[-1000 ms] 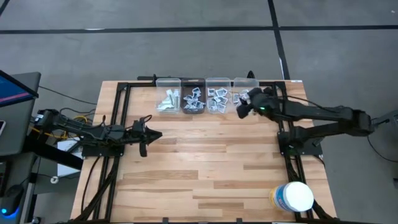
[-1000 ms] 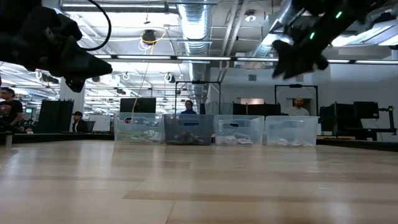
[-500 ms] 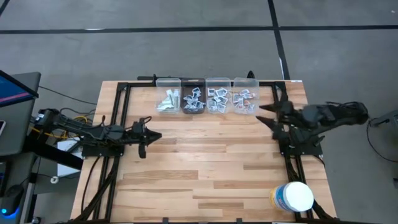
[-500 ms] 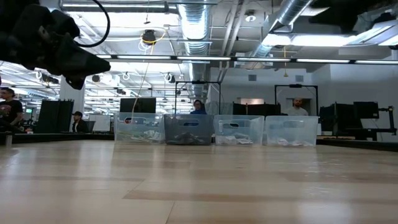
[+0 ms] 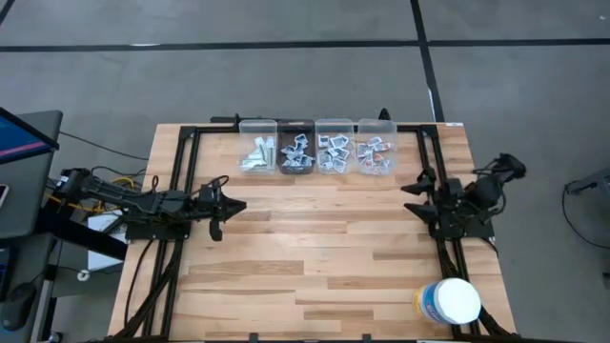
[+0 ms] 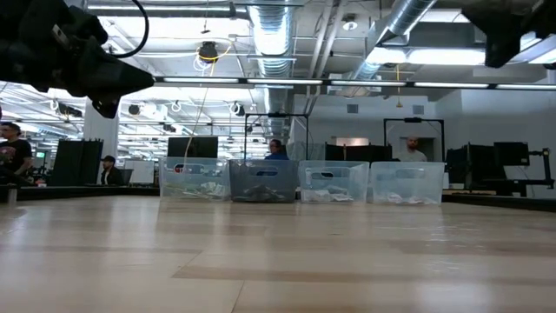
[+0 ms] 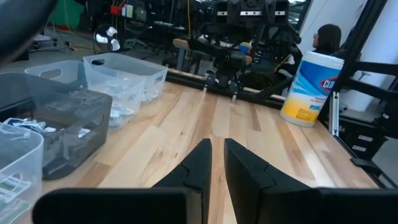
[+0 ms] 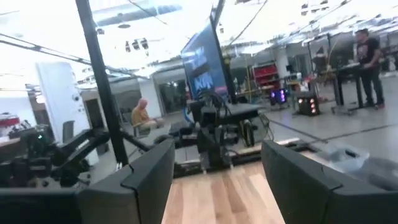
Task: Pick & Place First Aid Supplies
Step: Return to Home Position
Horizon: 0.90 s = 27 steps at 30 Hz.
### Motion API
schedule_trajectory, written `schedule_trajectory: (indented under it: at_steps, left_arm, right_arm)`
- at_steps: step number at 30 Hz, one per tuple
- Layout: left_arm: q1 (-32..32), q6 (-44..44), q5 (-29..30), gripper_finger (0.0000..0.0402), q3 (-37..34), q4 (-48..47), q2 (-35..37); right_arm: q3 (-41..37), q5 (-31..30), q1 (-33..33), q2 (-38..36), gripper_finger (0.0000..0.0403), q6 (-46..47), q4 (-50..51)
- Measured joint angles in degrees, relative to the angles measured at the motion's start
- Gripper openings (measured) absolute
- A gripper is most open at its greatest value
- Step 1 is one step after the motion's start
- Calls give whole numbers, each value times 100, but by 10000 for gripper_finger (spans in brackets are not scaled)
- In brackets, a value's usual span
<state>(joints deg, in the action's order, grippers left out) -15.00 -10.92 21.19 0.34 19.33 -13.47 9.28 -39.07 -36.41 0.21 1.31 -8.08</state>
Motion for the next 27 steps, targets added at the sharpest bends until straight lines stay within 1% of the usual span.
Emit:
schedule_trajectory:
  at_steps: [5,7,13,15,27]
  left_arm:
    - [0,-4,-9,44,2,54,-9]
    - [1,-4,-22,44,2,62,-20]
    - [0,-4,-24,44,2,83,-57]
    - [2,-4,-24,44,2,89,-57]
    - [2,-4,-24,44,2,131,-57]
  right_arm:
    - [-235,-300,-73,30,234,146,83]
    - [-350,-321,-67,-2,234,157,-63]
    - [-846,-709,47,4,234,484,-337]
    - [-884,-734,114,3,234,529,-492]
    - [-886,-754,517,10,234,519,-416]
